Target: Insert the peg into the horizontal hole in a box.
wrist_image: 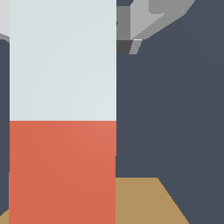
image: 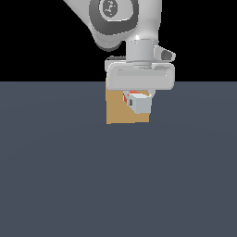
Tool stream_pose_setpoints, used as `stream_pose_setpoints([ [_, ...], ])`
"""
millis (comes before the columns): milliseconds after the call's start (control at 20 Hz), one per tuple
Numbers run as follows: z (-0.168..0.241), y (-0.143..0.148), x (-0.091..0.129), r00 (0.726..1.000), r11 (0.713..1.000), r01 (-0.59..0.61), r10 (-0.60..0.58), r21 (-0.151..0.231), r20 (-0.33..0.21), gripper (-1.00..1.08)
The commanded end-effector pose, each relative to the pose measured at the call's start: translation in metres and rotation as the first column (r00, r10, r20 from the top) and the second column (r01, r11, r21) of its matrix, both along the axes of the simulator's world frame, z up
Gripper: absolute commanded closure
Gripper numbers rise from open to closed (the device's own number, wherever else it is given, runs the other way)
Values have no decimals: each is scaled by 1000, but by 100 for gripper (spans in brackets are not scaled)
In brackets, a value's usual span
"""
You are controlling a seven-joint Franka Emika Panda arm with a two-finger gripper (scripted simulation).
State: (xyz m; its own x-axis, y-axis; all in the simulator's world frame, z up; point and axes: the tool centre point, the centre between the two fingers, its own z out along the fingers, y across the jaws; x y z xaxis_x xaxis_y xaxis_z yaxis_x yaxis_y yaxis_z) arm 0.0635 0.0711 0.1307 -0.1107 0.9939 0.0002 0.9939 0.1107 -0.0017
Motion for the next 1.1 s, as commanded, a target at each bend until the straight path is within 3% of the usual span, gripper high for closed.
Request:
stream_pose_setpoints([
  [0,0,0,0,1000,1000,0,0,0,0,108],
  [300,1,15,-3,1000,1000,0,0,0,1,108],
  [800,2,92,-11,1000,1000,0,0,1,4,108],
  [1050,2,111,-12,1000,1000,0,0,1,4,108],
])
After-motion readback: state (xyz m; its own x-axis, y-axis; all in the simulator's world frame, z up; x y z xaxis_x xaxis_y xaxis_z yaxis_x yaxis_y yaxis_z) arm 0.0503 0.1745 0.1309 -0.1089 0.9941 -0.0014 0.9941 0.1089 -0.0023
